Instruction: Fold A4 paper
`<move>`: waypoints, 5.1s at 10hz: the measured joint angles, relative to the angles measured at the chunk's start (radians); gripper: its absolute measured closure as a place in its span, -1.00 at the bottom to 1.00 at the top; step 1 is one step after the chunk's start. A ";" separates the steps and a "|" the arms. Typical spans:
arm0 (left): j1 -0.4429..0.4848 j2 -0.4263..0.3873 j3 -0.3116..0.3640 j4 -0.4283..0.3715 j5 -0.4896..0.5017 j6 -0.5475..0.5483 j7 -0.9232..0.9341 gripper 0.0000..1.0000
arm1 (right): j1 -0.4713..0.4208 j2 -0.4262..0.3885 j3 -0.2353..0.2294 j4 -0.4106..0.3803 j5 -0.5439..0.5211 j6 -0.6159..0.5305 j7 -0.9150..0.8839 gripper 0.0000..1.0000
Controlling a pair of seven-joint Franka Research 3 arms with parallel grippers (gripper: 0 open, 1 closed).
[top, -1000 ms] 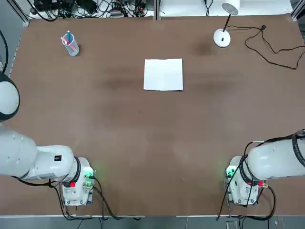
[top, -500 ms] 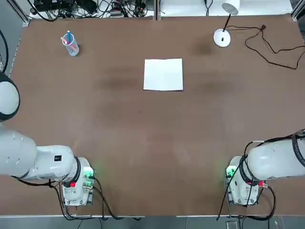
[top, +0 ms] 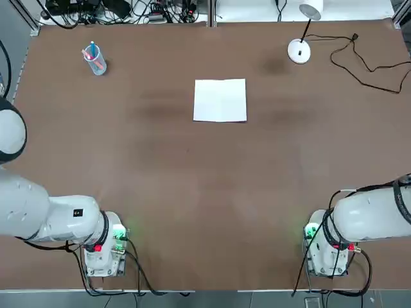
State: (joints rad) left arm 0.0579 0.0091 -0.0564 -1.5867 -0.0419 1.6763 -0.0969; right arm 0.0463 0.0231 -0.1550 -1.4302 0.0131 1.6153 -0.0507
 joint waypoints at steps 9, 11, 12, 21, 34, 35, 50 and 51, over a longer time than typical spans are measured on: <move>-0.010 0.048 -0.111 0.014 -0.009 -0.001 -0.034 -0.13 | 0.053 0.072 -0.003 -0.015 -0.049 -0.023 -0.020 -0.97; -0.015 0.088 -0.181 0.014 -0.010 -0.001 -0.101 0.48 | 0.048 0.079 -0.003 -0.045 -0.017 -0.047 -0.020 -0.97; -0.017 0.098 -0.198 0.015 -0.011 -0.001 -0.114 0.75 | 0.034 0.080 -0.004 -0.052 -0.014 -0.063 -0.020 -0.97; -0.197 0.213 -0.204 0.016 -0.061 0.111 -0.392 0.98 | -0.059 0.051 -0.013 -0.020 -0.006 -0.027 -0.018 -0.98; -0.448 0.603 -0.200 0.088 0.141 0.593 -0.856 0.98 | -0.132 0.020 -0.009 -0.322 0.353 0.022 -0.017 -0.98; -0.459 0.648 -0.199 0.105 0.176 0.630 -0.886 0.98 | -0.130 0.020 -0.005 -0.349 0.375 0.008 -0.018 -0.98; -0.554 0.905 -0.103 0.194 0.225 0.808 -0.906 0.98 | 0.183 0.086 0.013 -0.391 0.453 0.139 -0.020 -0.98; -0.567 0.912 -0.092 0.195 0.226 0.813 -0.906 0.98 | 0.222 0.093 0.014 -0.438 0.453 0.250 -0.020 -0.98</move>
State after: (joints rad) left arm -0.5094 0.9211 -0.1486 -1.3919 0.1839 2.4891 -1.0030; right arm 0.2678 0.1158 -0.1413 -1.8686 0.4659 1.8653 -0.0708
